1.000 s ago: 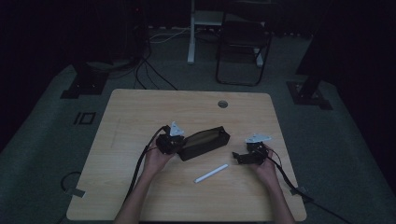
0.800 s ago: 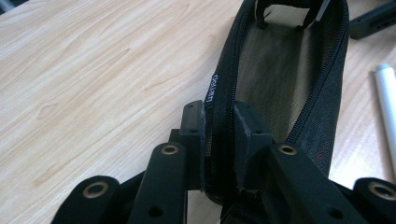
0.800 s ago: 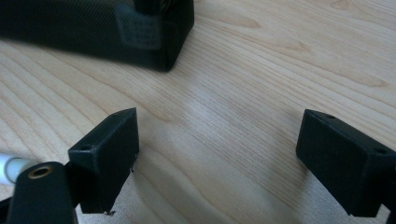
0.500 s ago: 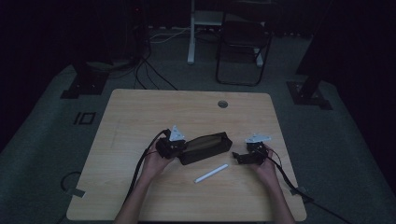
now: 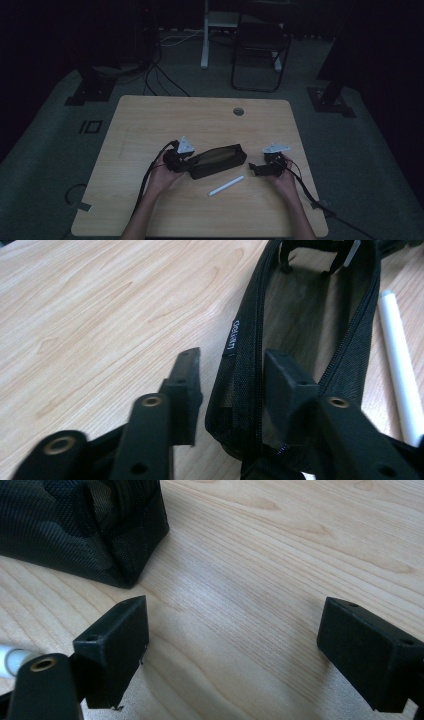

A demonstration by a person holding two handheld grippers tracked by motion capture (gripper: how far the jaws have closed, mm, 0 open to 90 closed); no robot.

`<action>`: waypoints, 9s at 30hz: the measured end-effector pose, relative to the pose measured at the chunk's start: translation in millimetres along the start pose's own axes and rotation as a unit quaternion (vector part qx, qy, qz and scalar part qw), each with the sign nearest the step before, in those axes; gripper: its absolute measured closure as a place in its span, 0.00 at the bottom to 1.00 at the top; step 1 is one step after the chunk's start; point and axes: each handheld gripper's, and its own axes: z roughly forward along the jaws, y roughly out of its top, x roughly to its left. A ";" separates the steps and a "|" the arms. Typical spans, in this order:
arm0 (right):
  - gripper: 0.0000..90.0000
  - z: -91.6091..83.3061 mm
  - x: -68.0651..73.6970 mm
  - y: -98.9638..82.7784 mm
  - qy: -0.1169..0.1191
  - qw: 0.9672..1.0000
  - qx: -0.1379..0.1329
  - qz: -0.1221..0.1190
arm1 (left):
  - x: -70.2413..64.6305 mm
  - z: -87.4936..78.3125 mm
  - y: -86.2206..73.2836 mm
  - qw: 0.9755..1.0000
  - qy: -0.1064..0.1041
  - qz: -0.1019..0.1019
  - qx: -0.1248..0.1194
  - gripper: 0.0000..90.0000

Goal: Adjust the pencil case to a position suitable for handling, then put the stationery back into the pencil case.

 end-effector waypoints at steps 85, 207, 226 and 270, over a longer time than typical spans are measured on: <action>0.15 0.0 0.1 0.0 0.000 1.000 0.000 0.000 | -109.3 46.9 -7.8 0.995 -0.075 0.055 0.028 0.67; 0.15 0.0 0.0 0.0 0.000 1.000 0.000 0.000 | -57.3 -30.4 10.8 0.982 -0.161 0.086 -0.042 0.88; 0.15 0.0 0.0 0.0 0.000 1.000 0.000 0.000 | -45.2 -42.4 22.0 0.983 -0.156 0.085 -0.057 0.88; 0.15 0.0 0.0 0.0 0.000 1.000 0.000 0.001 | -26.8 -55.0 45.9 0.982 -0.145 0.097 -0.073 0.88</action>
